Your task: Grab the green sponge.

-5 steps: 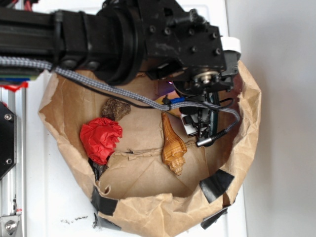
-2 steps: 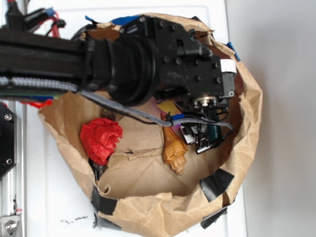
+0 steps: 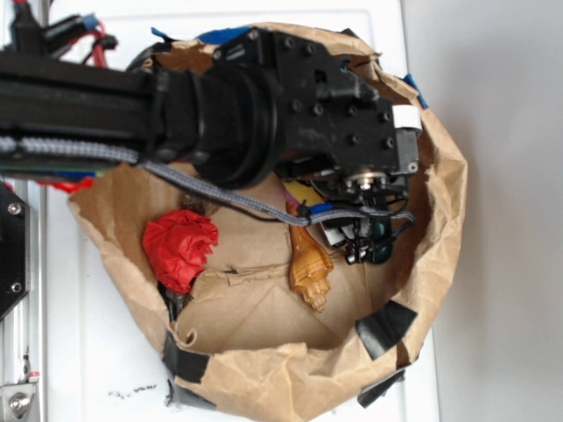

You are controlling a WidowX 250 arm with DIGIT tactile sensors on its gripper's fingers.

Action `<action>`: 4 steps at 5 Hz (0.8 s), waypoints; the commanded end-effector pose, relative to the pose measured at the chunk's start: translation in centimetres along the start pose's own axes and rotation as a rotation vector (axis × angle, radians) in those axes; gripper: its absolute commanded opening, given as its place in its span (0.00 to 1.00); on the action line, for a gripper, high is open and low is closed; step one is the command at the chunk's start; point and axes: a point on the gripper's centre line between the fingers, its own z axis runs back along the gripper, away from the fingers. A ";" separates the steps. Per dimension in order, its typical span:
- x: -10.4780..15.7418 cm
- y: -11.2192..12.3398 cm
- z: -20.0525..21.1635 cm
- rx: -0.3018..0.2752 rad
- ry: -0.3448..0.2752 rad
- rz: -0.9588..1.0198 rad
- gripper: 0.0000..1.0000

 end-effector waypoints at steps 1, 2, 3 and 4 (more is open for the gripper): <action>1.3 0.8 4.0 -0.049 -0.023 -0.026 0.00; -0.2 1.0 7.9 -0.096 0.072 -0.123 0.00; -3.1 1.2 11.8 -0.165 0.111 -0.236 0.00; -5.5 2.3 14.1 -0.189 0.089 -0.310 0.00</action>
